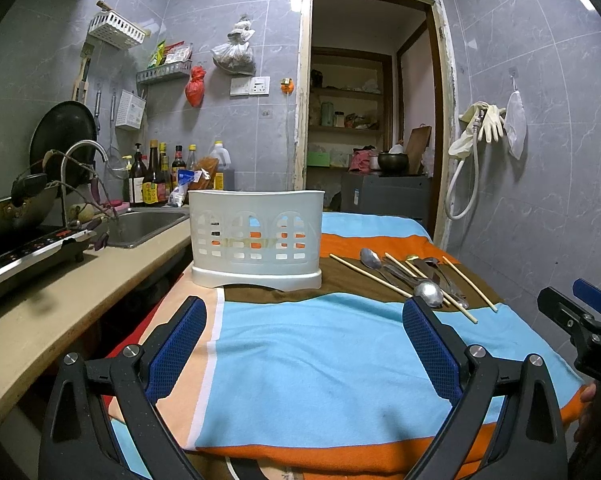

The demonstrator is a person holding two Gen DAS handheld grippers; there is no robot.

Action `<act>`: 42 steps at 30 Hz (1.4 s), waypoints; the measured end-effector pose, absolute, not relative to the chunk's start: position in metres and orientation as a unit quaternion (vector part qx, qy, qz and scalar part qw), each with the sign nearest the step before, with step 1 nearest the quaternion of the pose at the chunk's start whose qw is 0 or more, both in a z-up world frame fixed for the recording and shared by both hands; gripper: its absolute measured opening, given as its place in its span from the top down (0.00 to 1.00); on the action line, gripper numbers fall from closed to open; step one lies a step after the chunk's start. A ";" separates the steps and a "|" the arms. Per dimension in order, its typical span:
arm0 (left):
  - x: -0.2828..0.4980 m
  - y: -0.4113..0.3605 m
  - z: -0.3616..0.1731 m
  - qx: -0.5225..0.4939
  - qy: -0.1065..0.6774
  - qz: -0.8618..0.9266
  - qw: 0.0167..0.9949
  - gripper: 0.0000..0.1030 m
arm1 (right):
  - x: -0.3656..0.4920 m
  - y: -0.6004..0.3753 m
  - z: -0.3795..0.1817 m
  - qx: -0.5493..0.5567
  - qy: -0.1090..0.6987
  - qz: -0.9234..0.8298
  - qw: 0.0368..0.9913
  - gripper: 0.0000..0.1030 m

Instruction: Organize utensils

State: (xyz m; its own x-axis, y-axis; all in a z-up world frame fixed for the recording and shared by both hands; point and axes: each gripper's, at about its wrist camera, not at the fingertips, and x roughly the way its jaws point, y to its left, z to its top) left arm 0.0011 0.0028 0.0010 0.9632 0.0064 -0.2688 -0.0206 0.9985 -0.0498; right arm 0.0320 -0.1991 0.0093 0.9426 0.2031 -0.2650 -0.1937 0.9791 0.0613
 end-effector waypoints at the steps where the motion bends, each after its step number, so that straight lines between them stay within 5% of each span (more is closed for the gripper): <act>1: 0.001 0.004 0.001 -0.026 0.135 0.007 0.990 0.07 | 0.032 -0.199 0.009 0.017 0.136 0.101 0.985 0.00; 42: 0.001 0.002 0.000 -0.023 0.136 0.008 0.990 0.07 | 0.035 -0.198 0.012 0.018 0.140 0.101 0.985 0.00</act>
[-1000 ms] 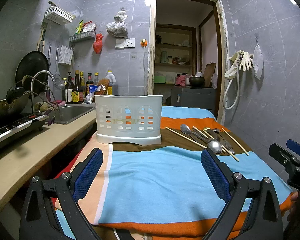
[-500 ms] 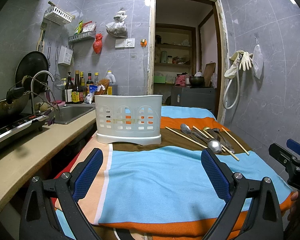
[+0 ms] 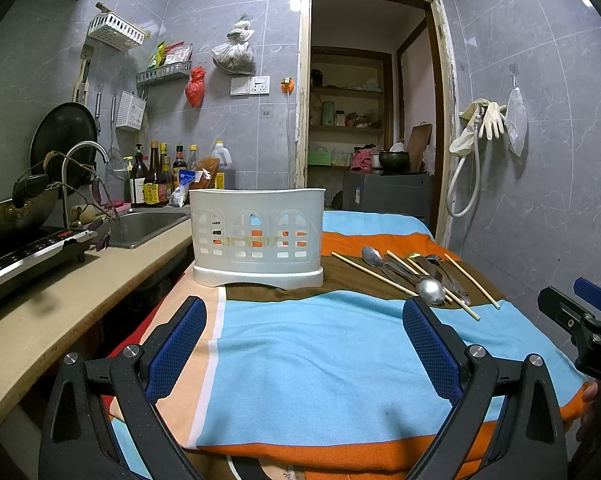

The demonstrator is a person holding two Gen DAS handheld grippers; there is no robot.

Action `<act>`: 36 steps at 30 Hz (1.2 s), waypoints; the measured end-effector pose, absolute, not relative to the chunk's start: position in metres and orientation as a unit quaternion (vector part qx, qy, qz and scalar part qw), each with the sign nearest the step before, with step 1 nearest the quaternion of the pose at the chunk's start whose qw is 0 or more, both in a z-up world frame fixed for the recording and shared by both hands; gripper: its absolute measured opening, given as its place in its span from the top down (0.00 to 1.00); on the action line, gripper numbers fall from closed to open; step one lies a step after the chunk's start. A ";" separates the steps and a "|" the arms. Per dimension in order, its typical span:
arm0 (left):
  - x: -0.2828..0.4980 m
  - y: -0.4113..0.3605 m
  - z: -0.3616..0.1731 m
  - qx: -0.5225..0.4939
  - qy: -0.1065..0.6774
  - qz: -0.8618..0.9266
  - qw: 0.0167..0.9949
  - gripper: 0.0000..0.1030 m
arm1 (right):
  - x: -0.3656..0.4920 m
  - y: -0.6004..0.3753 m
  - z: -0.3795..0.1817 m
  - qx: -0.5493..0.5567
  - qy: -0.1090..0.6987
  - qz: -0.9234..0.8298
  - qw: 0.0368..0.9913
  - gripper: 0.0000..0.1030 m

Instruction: Organize utensils

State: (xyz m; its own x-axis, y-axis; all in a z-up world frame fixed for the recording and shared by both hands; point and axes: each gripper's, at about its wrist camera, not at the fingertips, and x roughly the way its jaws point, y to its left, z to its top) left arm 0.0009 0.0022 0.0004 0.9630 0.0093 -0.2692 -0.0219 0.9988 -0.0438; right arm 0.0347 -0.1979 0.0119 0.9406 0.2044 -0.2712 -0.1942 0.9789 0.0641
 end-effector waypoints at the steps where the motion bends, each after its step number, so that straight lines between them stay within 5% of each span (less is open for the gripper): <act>1: 0.001 0.002 0.000 -0.024 0.136 0.008 0.990 0.07 | 0.035 -0.198 0.012 0.018 0.140 0.101 0.985 0.00; 36: 0.022 0.015 0.011 0.002 0.153 0.020 0.988 0.07 | 0.061 -0.203 0.026 0.001 0.137 0.136 0.981 0.00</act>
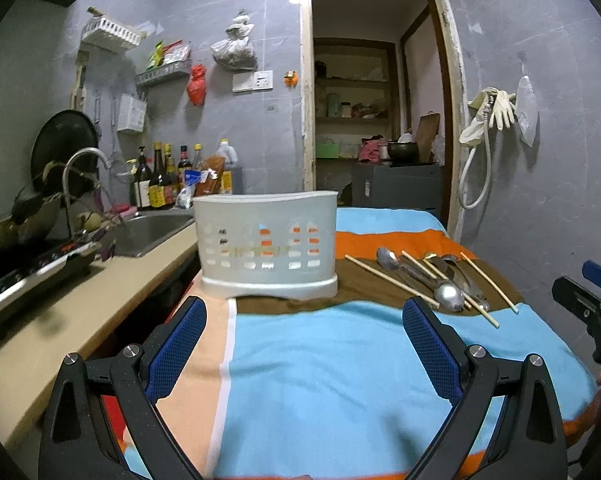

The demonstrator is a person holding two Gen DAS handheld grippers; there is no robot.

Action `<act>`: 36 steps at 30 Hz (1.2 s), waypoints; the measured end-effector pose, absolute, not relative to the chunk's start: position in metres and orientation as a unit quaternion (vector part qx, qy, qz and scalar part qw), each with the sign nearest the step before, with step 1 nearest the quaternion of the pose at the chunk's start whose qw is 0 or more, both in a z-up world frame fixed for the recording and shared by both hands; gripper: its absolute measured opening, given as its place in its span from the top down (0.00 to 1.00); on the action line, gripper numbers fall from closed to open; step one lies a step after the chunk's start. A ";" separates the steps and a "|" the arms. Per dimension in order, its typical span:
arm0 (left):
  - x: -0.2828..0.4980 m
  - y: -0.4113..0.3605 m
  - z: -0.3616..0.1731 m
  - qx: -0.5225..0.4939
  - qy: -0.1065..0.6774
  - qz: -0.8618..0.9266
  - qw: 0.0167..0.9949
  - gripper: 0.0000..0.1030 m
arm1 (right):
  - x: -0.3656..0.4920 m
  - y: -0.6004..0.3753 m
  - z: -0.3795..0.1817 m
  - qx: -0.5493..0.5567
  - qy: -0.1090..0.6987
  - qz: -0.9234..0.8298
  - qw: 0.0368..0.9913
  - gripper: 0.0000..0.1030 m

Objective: Organize utensils
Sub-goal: 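Lower the right gripper onto a wooden chopstick and close on it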

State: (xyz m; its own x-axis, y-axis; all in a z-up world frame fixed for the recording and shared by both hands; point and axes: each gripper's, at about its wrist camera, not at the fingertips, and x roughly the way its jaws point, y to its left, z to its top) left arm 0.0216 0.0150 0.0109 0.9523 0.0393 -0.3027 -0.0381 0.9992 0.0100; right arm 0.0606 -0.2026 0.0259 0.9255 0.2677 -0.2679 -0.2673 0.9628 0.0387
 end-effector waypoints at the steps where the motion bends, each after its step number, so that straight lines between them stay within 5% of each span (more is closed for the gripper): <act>1: 0.026 0.016 0.014 0.003 0.150 0.015 0.988 0.07 | 0.065 -0.205 0.030 -0.004 0.132 0.138 0.982 0.00; 21: 0.156 -0.018 0.039 -0.013 0.238 -0.134 0.962 0.09 | 0.203 -0.254 0.065 0.008 0.200 0.143 0.969 0.01; 29: 0.211 -0.041 0.016 -0.001 0.320 -0.148 0.936 0.54 | 0.261 -0.266 0.037 0.025 0.299 0.156 0.941 0.36; 36: 0.247 -0.041 -0.008 -0.011 0.386 -0.147 0.911 0.68 | 0.292 -0.261 0.004 0.016 0.374 0.161 0.913 0.60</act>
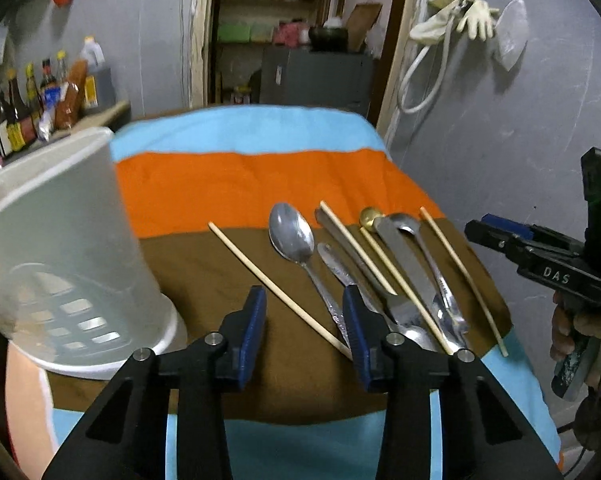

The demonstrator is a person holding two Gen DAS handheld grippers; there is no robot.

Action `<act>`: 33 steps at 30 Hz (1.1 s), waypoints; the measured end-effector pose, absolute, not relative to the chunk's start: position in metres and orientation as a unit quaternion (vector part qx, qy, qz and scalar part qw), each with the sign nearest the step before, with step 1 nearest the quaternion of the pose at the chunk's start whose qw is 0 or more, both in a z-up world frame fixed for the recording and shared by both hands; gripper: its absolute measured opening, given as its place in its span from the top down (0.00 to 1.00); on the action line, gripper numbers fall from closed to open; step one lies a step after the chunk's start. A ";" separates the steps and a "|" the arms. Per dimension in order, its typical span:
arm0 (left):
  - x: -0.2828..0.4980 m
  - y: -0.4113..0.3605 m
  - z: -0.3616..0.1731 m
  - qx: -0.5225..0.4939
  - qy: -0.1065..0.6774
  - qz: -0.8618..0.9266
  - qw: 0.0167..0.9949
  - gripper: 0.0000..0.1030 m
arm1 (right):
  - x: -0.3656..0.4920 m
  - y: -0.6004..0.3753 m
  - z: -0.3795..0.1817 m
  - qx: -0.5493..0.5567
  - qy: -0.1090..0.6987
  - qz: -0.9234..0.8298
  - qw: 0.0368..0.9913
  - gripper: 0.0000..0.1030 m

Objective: Organize utensils
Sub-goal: 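Lower the right gripper onto a wooden chopstick and close on it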

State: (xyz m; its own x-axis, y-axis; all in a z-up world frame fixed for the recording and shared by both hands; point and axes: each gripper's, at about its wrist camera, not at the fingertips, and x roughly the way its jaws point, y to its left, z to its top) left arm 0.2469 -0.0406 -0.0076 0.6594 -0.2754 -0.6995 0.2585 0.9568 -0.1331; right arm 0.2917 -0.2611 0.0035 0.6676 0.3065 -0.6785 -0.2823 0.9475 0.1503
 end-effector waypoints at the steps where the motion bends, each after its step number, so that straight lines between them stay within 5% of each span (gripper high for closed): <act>1: 0.248 -0.039 -0.009 -0.013 0.391 -0.144 0.909 0.69 | 0.294 -0.260 0.000 0.016 0.379 0.162 0.911 0.63; 11: 0.281 -0.036 -0.032 -0.039 0.450 -0.132 0.882 0.71 | 0.319 -0.258 -0.023 0.009 0.424 0.170 0.890 0.73; 28: 0.295 -0.036 -0.033 -0.050 0.458 -0.133 0.878 0.72 | 0.341 -0.253 -0.025 0.011 0.451 0.177 0.875 0.72; 33: 0.297 -0.039 -0.035 -0.050 0.454 -0.137 0.879 0.83 | 0.340 -0.247 -0.025 -0.004 0.452 0.167 0.876 0.72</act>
State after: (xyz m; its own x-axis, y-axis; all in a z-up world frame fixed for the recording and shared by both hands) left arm 0.2969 -0.0388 -0.0354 0.5502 -0.2858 -0.7846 0.1941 0.9576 -0.2127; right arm 0.3403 -0.2469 -0.0250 0.5351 0.2889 -0.7938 -0.2955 0.9444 0.1445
